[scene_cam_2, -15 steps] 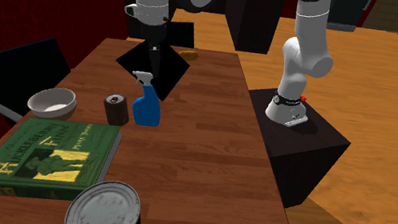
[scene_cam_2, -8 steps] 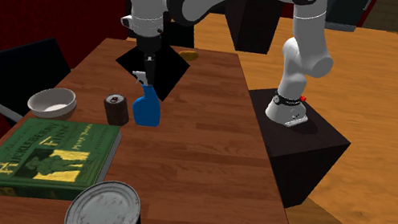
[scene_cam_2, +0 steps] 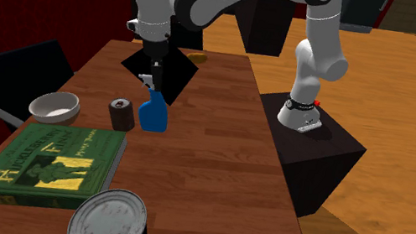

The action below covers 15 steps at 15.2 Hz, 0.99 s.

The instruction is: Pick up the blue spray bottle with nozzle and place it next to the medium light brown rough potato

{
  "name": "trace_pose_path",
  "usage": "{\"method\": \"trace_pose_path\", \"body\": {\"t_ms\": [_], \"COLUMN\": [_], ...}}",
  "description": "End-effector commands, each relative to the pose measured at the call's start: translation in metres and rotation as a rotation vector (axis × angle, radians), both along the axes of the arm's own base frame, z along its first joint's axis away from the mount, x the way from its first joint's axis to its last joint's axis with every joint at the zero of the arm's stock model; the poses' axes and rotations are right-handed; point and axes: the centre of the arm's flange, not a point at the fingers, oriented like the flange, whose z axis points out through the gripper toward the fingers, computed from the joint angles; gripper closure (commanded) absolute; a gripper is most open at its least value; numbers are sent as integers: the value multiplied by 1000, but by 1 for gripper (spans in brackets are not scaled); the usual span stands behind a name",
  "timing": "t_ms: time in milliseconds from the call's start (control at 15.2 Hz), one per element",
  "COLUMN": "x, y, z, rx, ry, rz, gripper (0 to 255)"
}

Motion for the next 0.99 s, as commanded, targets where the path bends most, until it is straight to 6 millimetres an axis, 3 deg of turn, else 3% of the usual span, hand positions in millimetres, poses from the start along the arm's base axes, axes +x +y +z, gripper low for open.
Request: {"method": "trace_pose_path", "body": {"t_ms": [0, 66, 660, 924], "x": [0, 0, 0, 0], "y": [0, 0, 0, 0], "z": [0, 0, 0, 21], "rx": [0, 0, 0, 0], "ry": [0, 0, 0, 0], "rz": [0, 0, 0, 0], "gripper": [0, 255, 255, 255]}}
